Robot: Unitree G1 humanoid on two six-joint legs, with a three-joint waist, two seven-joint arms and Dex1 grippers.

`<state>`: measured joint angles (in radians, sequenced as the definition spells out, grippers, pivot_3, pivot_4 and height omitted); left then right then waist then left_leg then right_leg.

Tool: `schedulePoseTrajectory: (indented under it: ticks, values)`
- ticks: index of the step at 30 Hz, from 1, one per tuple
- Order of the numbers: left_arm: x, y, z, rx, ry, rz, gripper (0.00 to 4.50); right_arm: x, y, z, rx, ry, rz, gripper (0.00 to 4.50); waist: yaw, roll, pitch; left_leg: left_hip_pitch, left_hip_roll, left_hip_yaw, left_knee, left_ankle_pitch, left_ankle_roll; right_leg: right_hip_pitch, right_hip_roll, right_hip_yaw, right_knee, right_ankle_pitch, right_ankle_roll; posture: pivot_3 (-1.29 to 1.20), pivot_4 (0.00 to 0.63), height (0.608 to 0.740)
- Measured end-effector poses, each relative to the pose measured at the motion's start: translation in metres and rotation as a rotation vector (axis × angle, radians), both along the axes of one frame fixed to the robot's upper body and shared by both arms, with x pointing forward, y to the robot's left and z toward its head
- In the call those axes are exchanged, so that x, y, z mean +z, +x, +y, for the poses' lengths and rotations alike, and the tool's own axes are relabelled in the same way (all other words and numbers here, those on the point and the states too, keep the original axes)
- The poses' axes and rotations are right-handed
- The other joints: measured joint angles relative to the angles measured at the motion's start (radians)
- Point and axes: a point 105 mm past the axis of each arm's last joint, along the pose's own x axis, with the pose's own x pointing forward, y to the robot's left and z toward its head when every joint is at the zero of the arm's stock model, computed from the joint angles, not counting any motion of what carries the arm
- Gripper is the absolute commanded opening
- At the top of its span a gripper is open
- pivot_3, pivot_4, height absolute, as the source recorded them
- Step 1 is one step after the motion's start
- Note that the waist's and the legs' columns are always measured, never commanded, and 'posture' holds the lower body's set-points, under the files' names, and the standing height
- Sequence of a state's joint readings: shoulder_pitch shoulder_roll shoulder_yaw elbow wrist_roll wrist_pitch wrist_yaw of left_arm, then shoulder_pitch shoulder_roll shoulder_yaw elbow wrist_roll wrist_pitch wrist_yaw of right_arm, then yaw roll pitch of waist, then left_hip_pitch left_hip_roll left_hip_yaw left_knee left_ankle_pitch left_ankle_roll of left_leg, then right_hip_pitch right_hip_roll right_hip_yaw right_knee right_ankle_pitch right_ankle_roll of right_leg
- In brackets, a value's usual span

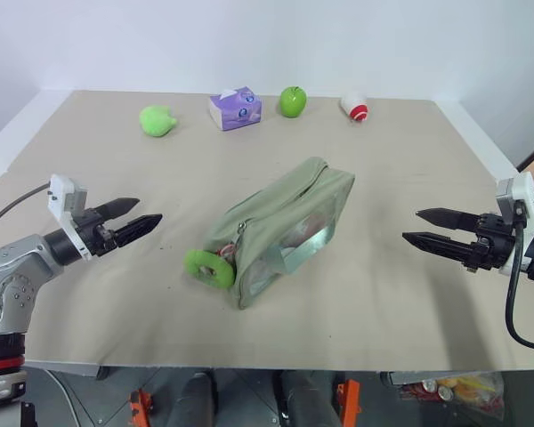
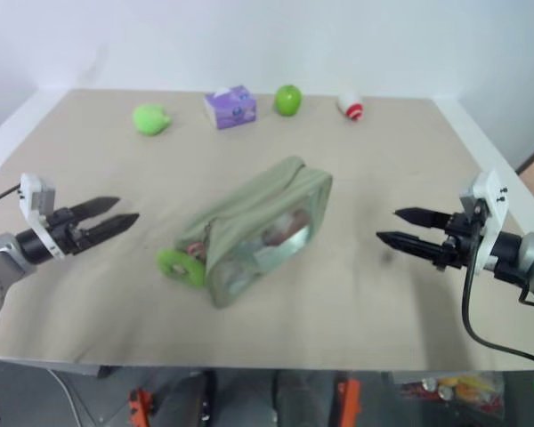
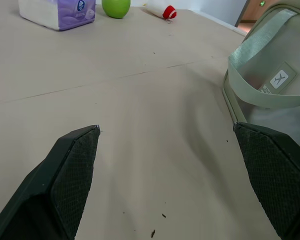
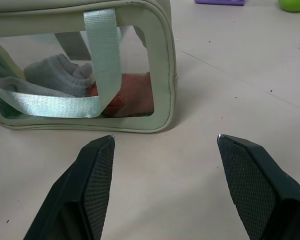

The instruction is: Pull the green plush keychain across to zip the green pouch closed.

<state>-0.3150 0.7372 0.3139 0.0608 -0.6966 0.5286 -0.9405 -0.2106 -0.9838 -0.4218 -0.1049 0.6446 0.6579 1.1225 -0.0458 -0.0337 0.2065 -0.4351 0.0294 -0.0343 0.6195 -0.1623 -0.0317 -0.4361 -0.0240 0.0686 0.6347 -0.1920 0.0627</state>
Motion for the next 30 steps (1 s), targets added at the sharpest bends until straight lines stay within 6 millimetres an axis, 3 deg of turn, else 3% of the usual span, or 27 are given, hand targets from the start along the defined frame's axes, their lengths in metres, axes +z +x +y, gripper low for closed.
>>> schedulePoseTrajectory:
  ticks: [2,6,8,12,14,17,23,30]
  values:
    - [0.0,0.0,0.0,-0.002,-0.001,0.001,4.43,0.0,0.0,0.0,-0.002,0.0,-0.001,3.37,0.0,0.0,0.0,-0.001,0.0,0.001,0.0,0.0,0.0,-0.001,0.0,0.0,0.0,0.0,0.0,0.0,0.15,0.74]
    - [0.008,-0.004,-0.01,-0.068,0.049,-0.019,4.43,0.024,0.01,0.016,0.075,-0.063,-0.083,3.37,-0.005,0.0,0.0,-0.001,0.001,0.005,0.0,0.0,0.0,-0.004,0.0,0.004,0.001,0.002,0.001,0.0,0.15,0.74]
    - [0.027,-0.006,-0.022,-0.129,0.038,-0.07,4.43,0.051,0.014,0.026,0.142,-0.133,-0.171,3.37,-0.002,0.0,0.0,-0.001,0.002,0.005,0.001,0.0,0.0,-0.004,0.001,0.003,0.001,0.003,0.002,0.0,0.15,0.74]
    - [0.058,-0.012,-0.032,-0.189,0.029,-0.156,4.43,0.07,0.017,0.038,0.226,-0.196,-0.23,3.37,-0.001,0.0,0.0,-0.001,0.002,0.006,0.002,0.0,0.0,-0.003,0.001,0.003,0.0,0.003,0.002,0.0,0.15,0.74]
    - [0.092,-0.025,-0.046,-0.299,0.051,-0.246,4.43,0.092,0.019,0.059,0.357,-0.267,-0.288,3.37,-0.004,0.001,0.001,-0.004,0.002,0.008,0.002,0.0,0.0,-0.006,0.0,0.004,0.0,0.003,0.003,0.0,0.15,0.74]
    - [0.11,-0.04,-0.056,-0.386,0.097,-0.305,4.43,0.109,0.013,0.073,0.461,-0.339,-0.351,3.37,-0.005,0.001,0.001,-0.002,0.002,0.008,0.0,-0.001,-0.001,-0.005,0.0,0.004,0.0,0.001,0.001,0.0,0.15,0.74]
    - [0.124,-0.061,-0.082,-0.542,0.12,-0.349,4.43,0.084,0.014,0.116,0.729,-0.472,-0.326,3.37,-0.003,0.001,0.001,-0.003,0.003,0.008,0.0,-0.001,-0.001,-0.006,0.001,0.004,0.001,0.0,0.001,0.0,0.15,0.74]
    - [0.12,-0.072,-0.098,-0.633,0.097,-0.32,4.43,0.073,0.015,0.155,0.914,-0.583,-0.389,3.37,-0.003,0.001,0.001,-0.003,0.003,0.007,0.005,-0.001,-0.002,-0.005,0.001,0.004,0.007,0.0,0.001,0.0,0.15,0.74]
